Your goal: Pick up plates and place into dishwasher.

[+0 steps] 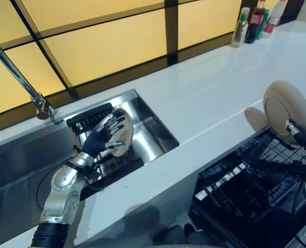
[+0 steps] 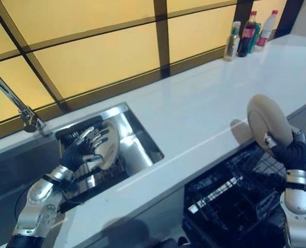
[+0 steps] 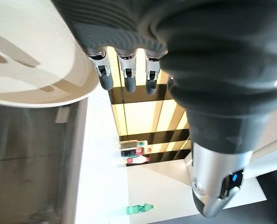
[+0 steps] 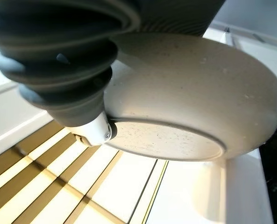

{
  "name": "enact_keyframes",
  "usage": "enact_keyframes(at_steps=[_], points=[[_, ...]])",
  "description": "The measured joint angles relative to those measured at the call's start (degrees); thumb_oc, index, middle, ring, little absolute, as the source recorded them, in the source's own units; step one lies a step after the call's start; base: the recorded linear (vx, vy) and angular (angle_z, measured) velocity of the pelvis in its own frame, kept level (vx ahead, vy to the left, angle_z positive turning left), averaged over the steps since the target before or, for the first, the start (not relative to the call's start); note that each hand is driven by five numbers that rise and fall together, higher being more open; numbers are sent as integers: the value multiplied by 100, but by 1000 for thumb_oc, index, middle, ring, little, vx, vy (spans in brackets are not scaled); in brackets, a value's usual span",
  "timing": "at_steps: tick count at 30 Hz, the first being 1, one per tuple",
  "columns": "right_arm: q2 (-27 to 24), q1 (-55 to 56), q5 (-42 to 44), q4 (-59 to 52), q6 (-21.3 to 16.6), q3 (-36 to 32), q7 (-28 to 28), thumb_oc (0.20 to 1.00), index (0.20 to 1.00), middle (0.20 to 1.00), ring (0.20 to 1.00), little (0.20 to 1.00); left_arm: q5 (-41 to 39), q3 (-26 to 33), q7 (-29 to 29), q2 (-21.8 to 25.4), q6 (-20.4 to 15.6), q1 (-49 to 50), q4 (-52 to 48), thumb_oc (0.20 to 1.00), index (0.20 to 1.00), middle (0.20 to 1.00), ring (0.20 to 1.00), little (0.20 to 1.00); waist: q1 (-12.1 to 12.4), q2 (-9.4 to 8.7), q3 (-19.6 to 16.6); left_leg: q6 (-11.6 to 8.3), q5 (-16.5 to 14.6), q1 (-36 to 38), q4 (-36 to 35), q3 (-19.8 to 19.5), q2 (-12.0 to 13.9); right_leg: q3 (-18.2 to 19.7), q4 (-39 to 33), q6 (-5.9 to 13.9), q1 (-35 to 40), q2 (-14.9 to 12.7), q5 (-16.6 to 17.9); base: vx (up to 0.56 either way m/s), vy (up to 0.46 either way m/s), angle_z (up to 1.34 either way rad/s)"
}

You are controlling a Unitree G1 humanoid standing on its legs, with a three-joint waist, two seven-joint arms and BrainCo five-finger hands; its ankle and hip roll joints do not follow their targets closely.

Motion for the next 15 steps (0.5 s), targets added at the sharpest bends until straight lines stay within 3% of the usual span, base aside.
enact_keyframes(at_steps=[8,15], points=[[191,377,-1,236,12,-249,-202,200,200,200,200,200,-13,191,103,-19,-27,254,-1,1000,1000,1000,1000,1000,-321,498,171,44,-86,3,-41,116,-105,35,313,72,-255,-25,-152,45,61,-11],[191,484,-26,315,18,-262,214,200,200,200,200,200,-30,183,207,-77,-31,266,-1,1000,1000,1000,1000,1000,-568,530,200,70,-129,13,-29,141,-235,190,923,104,-621,-46,-424,40,18,-16]])
